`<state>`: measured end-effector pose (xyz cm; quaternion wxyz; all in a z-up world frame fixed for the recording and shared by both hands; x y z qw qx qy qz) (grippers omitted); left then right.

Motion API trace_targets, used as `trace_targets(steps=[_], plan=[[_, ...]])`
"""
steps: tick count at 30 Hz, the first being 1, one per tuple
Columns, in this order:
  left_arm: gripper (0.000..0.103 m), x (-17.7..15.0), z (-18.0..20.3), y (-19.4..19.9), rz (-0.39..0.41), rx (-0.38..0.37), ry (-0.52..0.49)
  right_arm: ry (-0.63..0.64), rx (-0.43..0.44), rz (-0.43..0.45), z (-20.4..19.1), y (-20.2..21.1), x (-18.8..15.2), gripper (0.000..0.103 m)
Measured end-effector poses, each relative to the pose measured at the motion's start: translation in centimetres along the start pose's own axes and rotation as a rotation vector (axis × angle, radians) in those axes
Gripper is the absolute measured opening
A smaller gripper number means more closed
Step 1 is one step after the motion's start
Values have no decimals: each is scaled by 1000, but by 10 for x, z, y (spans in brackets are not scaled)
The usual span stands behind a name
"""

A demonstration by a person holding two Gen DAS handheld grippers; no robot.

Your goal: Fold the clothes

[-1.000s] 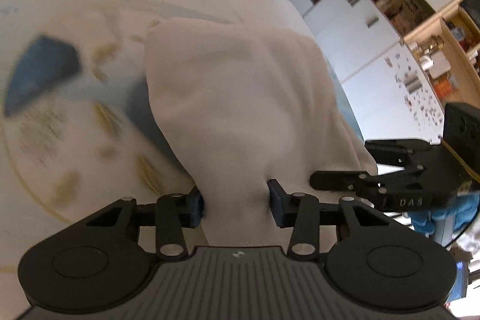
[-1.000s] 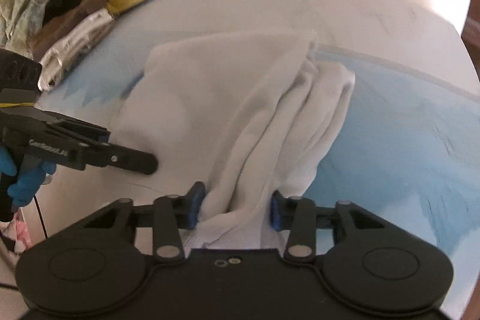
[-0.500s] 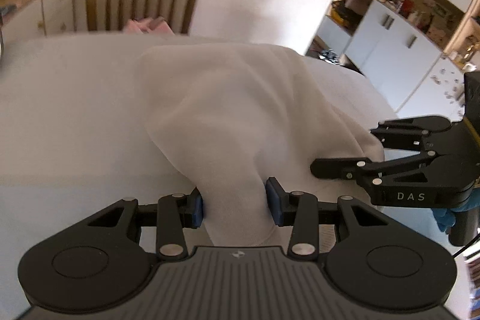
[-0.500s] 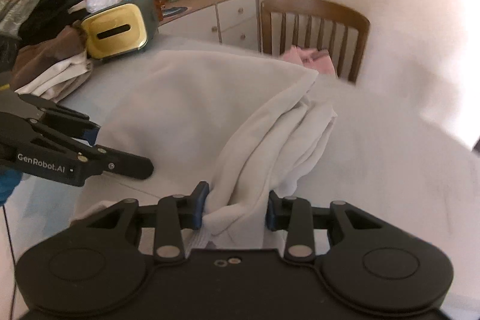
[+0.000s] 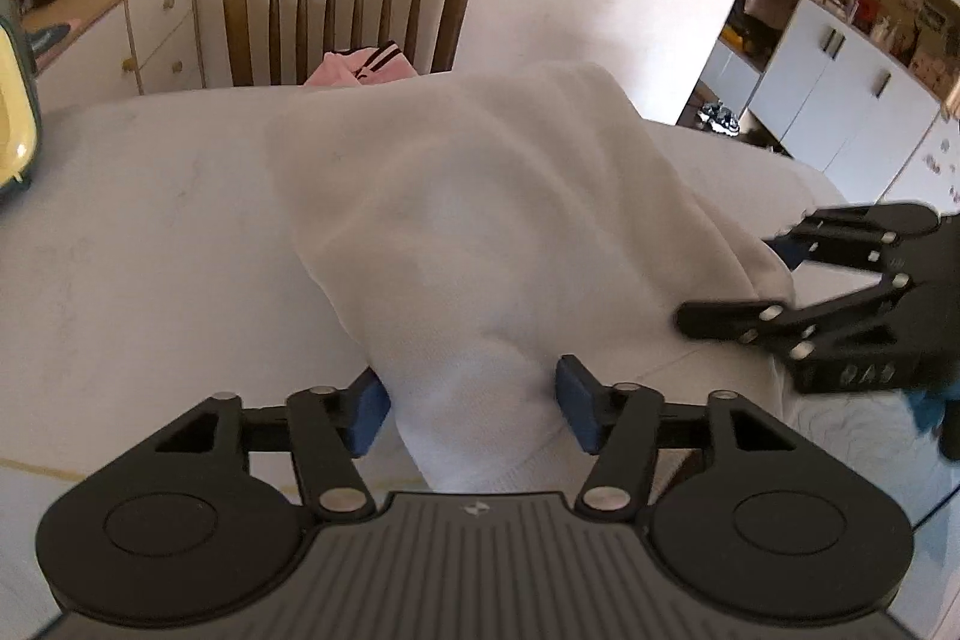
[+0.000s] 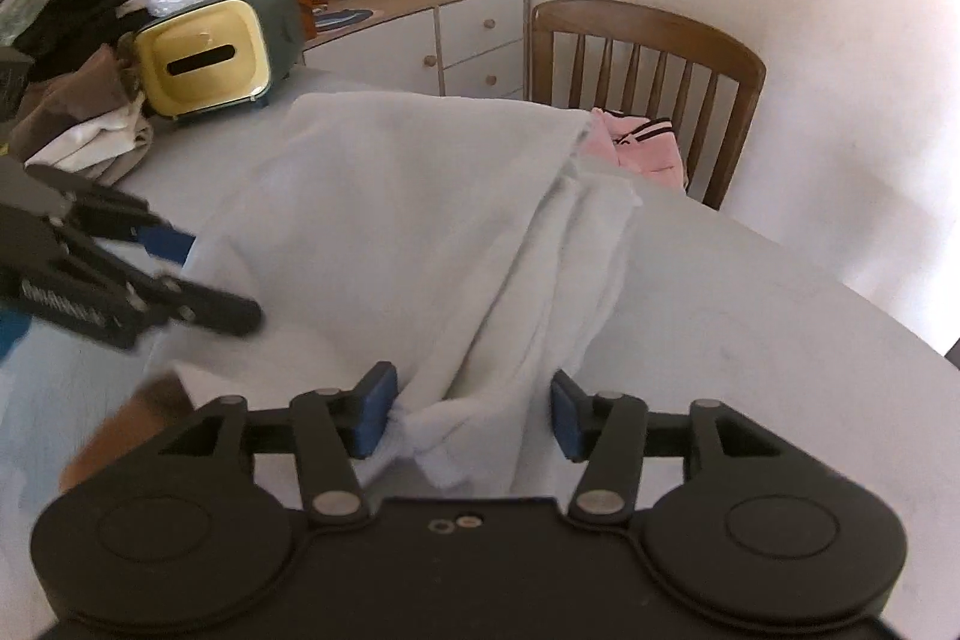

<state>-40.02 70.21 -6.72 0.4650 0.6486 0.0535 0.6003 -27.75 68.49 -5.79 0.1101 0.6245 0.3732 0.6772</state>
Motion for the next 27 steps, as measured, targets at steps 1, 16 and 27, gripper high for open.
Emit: trace_targets(steps=[1,16,27], plan=[[64,-3,1,4,2,-1,-12,5,-2,2,3,6,-3,103],[66,9,80,36,131,-92,-169,142,9,127,-10,47,47,103],[66,-35,140,-3,-13,-200,-226,172,-4,131,-17,-26,86,103]])
Point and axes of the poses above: each gripper's, at about its wrist camera, not at the fingertips, and y roughly against the way its jaws point, z to its right, x to its top, the point moved 10 cm from there along -y, roughly the way its jaws point, and after that the axes turned 6 degrees about z, right-handed, at the moved point
